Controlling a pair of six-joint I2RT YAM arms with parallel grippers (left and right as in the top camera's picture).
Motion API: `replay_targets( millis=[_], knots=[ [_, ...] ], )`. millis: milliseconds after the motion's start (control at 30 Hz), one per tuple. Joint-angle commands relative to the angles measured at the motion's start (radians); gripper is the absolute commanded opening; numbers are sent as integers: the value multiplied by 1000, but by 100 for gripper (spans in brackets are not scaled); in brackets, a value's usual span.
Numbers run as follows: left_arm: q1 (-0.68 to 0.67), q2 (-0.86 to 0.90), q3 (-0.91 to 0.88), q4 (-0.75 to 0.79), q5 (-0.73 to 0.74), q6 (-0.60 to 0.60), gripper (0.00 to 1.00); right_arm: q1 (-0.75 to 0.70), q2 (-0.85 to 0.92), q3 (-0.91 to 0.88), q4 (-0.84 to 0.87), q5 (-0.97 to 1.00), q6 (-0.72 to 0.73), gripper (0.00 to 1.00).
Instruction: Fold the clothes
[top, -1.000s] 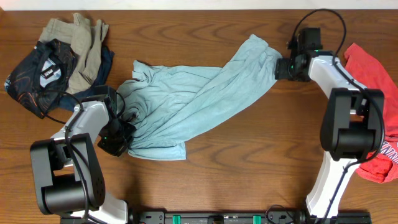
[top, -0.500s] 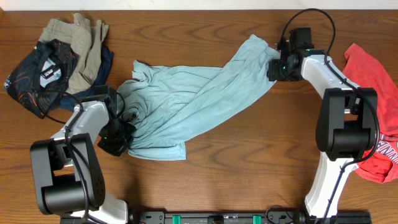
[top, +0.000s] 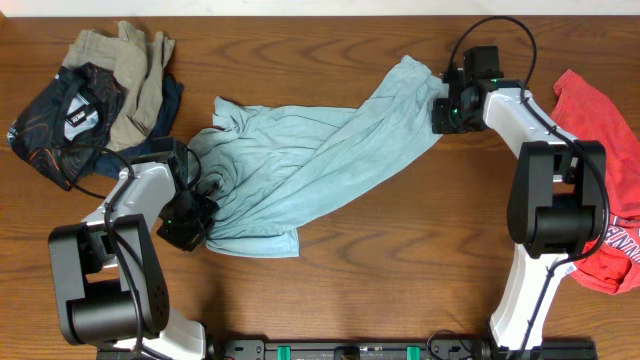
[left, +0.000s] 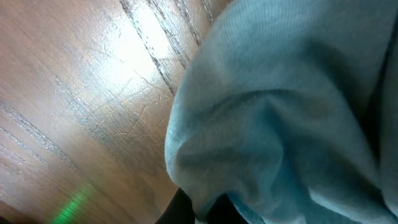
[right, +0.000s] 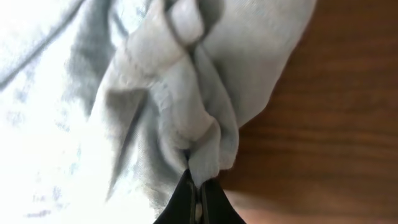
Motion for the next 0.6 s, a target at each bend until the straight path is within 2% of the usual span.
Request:
replay_targets(
  millis=[0,233,567],
  knots=[
    [-2,7,-3,-6,27,57,6,4,14,-10,-73,-3,2,1],
    [-2,-27,77,-32,183,227,6,-76,-175,43,-194,-3,15,1],
    [-2,-278,317,-108,201,368,6,-220,-462,80,-349,-6,10,1]
  ],
)
